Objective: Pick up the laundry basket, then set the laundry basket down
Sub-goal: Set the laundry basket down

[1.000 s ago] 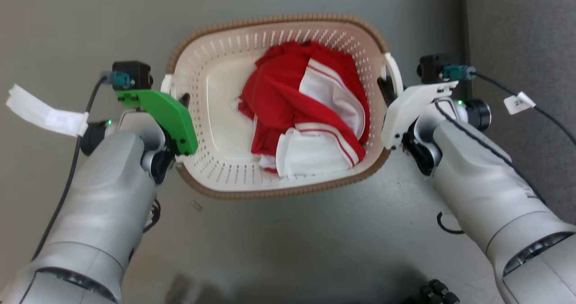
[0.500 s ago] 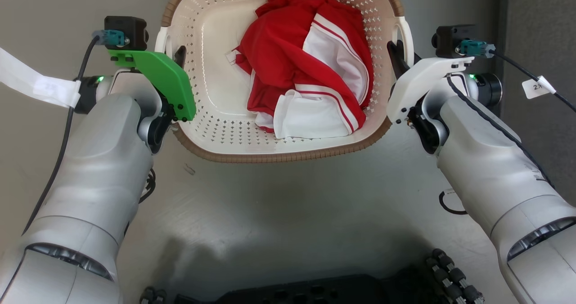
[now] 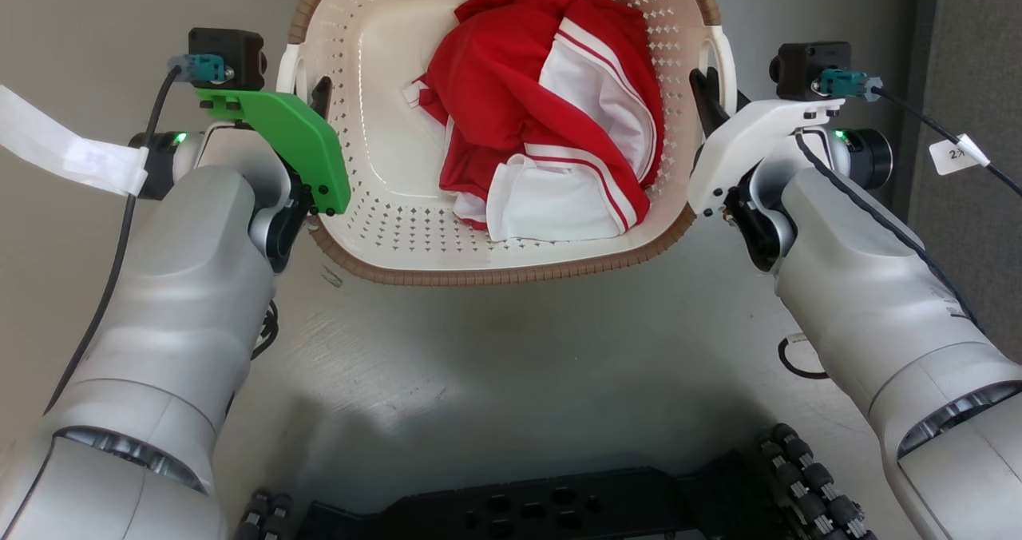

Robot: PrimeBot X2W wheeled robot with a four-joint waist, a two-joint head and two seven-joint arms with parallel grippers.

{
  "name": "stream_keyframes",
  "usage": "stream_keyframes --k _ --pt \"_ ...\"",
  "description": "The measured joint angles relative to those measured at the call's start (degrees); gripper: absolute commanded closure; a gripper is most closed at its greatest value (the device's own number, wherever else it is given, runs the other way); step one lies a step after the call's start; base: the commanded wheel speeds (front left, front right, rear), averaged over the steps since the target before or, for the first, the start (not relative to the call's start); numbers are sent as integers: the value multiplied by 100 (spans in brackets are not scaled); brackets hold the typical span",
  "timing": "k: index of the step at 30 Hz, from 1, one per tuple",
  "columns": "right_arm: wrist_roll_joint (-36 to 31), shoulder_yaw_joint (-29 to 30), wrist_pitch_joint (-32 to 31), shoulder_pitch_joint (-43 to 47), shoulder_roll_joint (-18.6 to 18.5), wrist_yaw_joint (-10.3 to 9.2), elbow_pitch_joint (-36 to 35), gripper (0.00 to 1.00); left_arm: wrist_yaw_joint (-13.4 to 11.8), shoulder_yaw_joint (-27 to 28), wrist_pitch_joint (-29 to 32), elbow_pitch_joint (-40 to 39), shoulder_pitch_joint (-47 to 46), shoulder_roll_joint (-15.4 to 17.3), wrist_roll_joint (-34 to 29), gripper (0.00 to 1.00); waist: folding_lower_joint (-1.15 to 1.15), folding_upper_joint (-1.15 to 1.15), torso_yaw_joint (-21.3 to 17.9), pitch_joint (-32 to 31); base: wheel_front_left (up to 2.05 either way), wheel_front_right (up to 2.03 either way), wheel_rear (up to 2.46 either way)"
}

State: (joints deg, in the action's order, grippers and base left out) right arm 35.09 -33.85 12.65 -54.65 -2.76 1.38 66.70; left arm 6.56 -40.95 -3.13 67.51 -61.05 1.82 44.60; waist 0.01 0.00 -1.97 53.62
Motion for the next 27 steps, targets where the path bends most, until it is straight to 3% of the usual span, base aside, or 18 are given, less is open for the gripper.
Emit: stream_keyframes --k 24,25,26,27 --pt "9 3 144 -22 -5 91 176 100 46 -134 3 164 -37 -98 1 100 -1 0 35 45 0 0 0" --pt "9 4 144 -23 -7 110 187 100 46 -132 3 176 -37 -103 2 40 -1 0 35 42 0 0 0" --pt "9 3 144 -26 -5 118 189 65 46 -130 -3 182 -39 -107 2 0 -1 0 37 38 0 0 0" --pt "10 2 144 -32 -7 171 193 12 51 -135 -20 193 -42 -109 1 0 -1 0 39 36 0 0 0"
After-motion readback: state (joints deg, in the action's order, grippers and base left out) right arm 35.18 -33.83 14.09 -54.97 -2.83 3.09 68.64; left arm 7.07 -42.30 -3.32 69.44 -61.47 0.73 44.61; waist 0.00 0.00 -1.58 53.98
